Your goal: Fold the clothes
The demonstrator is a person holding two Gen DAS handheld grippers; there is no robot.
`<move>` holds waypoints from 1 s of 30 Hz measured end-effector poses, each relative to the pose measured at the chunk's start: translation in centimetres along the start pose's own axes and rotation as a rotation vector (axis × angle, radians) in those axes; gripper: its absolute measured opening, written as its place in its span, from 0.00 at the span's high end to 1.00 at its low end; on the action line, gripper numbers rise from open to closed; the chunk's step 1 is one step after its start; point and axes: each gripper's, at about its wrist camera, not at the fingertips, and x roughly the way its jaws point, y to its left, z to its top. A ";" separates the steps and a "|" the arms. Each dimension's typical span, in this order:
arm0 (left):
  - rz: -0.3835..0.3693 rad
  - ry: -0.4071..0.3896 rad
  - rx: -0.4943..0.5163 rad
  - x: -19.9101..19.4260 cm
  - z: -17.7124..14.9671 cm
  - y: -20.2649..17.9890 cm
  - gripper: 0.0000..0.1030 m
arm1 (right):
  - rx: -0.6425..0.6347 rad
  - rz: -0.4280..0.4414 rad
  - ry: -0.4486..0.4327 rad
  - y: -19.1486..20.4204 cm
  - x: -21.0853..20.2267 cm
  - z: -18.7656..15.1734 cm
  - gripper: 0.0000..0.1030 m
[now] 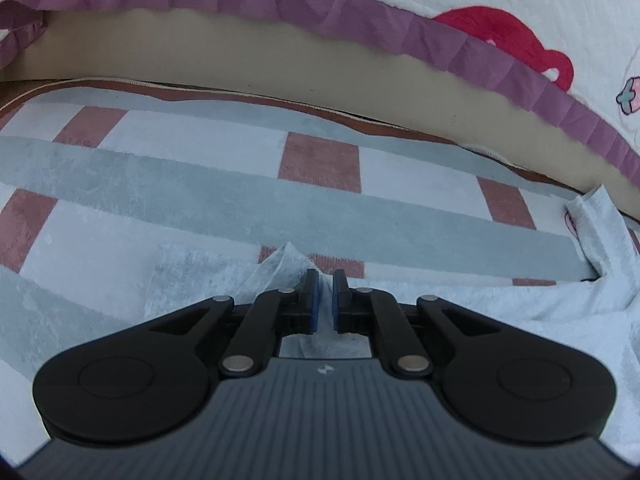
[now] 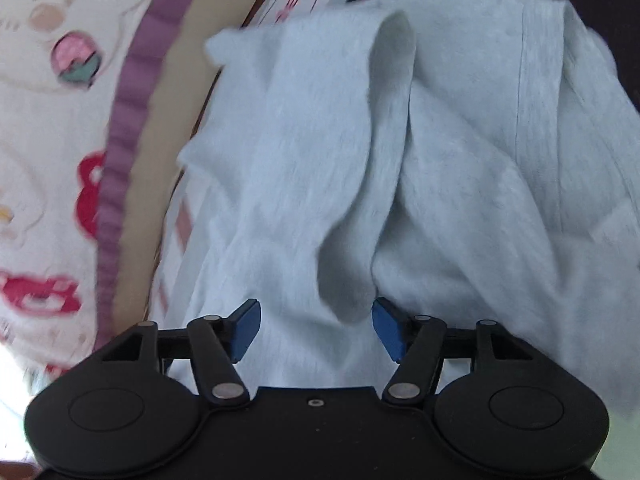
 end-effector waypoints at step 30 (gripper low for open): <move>0.084 -0.112 -0.100 -1.2 0.9 2.2 1.00 | -1.031 -0.313 -0.218 18.7 7.9 5.0 0.87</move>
